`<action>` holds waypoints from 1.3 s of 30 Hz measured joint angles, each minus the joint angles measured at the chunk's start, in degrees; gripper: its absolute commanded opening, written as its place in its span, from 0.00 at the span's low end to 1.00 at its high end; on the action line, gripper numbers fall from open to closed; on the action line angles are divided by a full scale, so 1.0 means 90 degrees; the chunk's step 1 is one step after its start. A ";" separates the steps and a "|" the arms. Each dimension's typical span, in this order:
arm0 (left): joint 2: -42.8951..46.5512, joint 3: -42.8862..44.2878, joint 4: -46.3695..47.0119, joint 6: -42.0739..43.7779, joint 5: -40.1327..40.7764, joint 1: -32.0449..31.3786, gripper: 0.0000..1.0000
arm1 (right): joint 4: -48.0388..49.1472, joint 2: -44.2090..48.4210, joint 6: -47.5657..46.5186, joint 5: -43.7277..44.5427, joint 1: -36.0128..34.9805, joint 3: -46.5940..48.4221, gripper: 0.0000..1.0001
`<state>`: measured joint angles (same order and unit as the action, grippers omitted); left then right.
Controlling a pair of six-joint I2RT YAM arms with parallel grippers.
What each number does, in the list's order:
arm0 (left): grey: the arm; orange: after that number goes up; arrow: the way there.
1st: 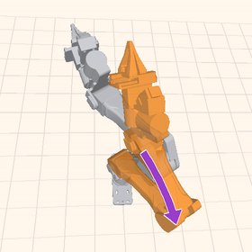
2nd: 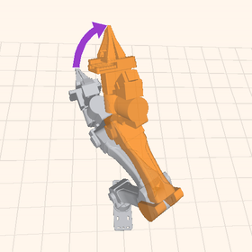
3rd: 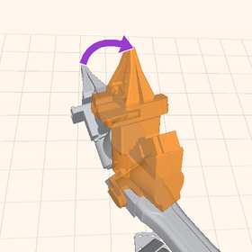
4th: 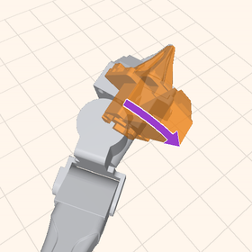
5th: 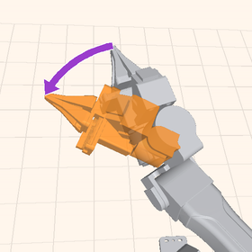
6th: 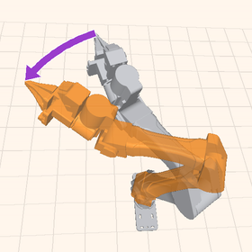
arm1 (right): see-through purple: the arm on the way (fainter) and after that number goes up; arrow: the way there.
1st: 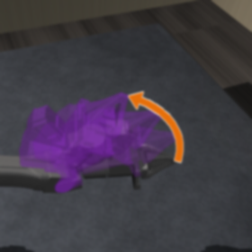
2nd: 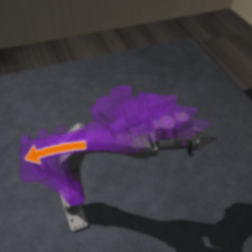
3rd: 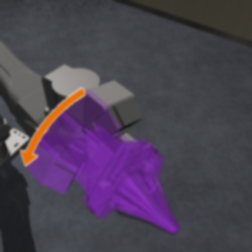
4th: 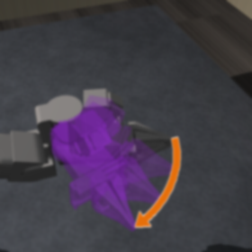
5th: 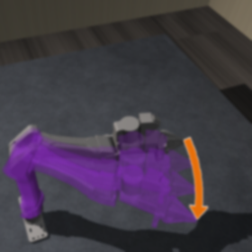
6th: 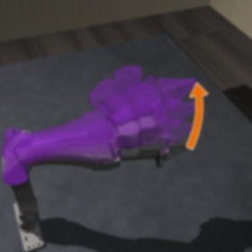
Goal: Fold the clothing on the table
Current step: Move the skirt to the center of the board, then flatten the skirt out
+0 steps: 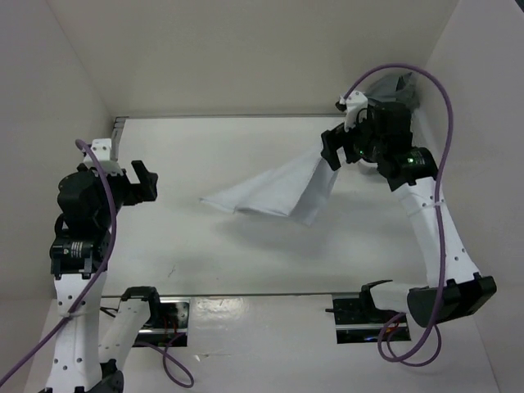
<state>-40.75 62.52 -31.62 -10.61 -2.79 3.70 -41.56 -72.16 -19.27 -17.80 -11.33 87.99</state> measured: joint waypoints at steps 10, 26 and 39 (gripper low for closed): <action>-0.0478 0.0160 -0.1336 0.0789 -0.1535 0.0236 1.00 | -0.0257 -0.0624 0.0017 0.2555 -0.0075 -0.1489 0.99; -0.2907 0.1066 -0.1576 0.2832 -0.0085 -0.1685 1.00 | -0.0571 0.1375 0.0313 0.1197 0.1639 -0.2630 0.99; -0.5923 0.2608 -0.1054 0.2579 0.0474 -0.5566 0.85 | -0.0573 0.1906 0.0712 0.0401 0.3910 -0.2766 0.99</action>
<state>-94.06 86.00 -41.10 12.60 1.48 -46.39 -46.72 -55.00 -12.86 -14.20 23.86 63.09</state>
